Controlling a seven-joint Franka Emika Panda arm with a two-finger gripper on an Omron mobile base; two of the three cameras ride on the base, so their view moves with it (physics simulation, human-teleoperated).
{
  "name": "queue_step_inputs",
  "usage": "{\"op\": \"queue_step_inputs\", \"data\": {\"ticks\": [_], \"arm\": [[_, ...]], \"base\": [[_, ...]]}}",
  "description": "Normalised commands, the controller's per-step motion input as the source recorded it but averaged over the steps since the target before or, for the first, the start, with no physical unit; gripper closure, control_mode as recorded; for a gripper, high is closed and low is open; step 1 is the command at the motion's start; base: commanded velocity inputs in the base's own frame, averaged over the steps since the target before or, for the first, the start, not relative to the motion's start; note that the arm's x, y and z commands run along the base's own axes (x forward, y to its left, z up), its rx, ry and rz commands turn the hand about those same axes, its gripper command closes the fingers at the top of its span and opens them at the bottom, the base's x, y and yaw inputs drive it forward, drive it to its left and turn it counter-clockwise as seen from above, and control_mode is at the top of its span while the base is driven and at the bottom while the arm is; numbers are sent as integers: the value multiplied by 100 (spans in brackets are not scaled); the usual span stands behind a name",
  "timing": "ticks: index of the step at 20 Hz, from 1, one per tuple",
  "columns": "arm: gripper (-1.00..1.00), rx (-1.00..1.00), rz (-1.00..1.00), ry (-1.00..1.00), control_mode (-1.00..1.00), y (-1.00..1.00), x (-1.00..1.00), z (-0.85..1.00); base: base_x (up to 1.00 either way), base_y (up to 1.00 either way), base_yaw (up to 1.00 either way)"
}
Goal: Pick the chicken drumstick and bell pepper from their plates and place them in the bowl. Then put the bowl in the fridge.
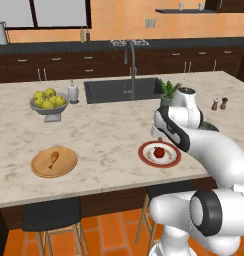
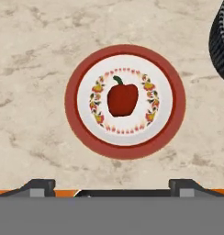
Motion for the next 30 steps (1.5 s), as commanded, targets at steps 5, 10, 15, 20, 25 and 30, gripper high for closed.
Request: {"op": "queue_step_inputs", "data": {"ticks": [5, 10, 15, 20, 25, 30], "arm": [[-100, 0, -1, 7, -100, 0, 38, -42], [-100, 0, 0, 4, -100, -5, 47, -46], [-100, 0, 0, 5, -100, -1, 47, -53], [-100, 1, -3, 10, -100, -7, 45, -56], [-100, 0, 0, 9, -100, -2, 8, -36], [-100, 0, 0, 5, -100, 0, 0, -24]], "base": [[0, 0, 0], [0, 0, 0], [0, 0, 0], [0, 0, 0], [0, 0, 0], [0, 0, 0]]}}
